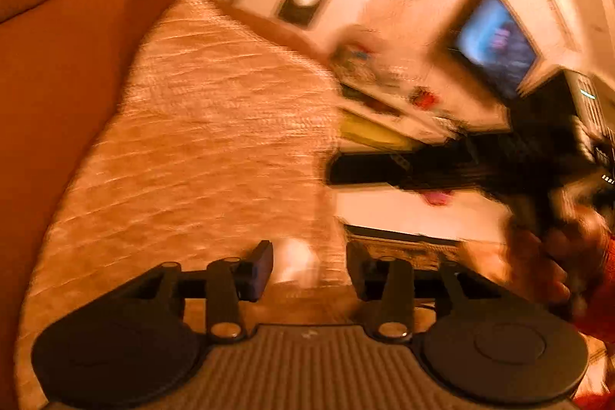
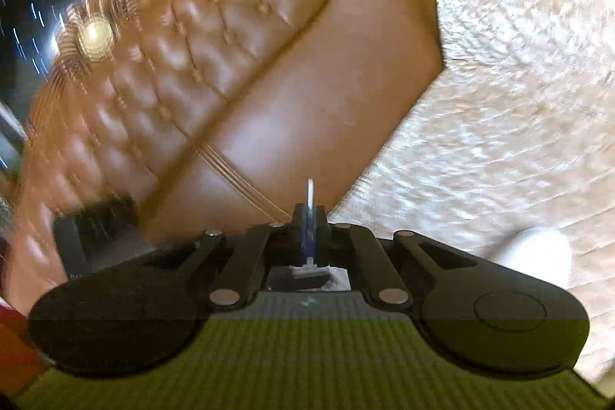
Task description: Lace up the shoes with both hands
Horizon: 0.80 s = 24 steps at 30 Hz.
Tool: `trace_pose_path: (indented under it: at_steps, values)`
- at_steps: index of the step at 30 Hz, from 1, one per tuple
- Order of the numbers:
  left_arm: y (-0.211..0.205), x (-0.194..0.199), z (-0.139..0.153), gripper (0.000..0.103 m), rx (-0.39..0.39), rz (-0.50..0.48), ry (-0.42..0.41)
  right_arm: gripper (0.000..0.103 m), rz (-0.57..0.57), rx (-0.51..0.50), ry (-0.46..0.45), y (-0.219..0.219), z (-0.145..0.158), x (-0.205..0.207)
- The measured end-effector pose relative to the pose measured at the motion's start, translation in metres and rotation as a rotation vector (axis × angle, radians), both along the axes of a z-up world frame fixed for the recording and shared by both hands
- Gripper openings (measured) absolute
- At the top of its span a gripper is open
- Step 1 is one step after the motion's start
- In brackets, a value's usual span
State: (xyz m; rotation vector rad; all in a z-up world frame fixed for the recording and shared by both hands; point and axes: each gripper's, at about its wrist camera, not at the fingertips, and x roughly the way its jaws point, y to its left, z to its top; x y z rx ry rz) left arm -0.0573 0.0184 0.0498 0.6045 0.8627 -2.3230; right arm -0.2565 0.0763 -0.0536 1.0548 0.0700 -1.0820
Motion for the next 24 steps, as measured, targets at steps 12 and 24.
trace_pose_path:
  at_steps: [12,24]
  values:
    - [-0.034,0.021,-0.012,0.002,0.117,0.234,0.056,0.003,-0.01,-0.166,0.068,0.013,0.058,0.002]
    - [-0.054,0.058,-0.061,0.061,0.448,0.339,0.14,0.033,0.168,0.082,0.381,0.004,-0.008,0.054]
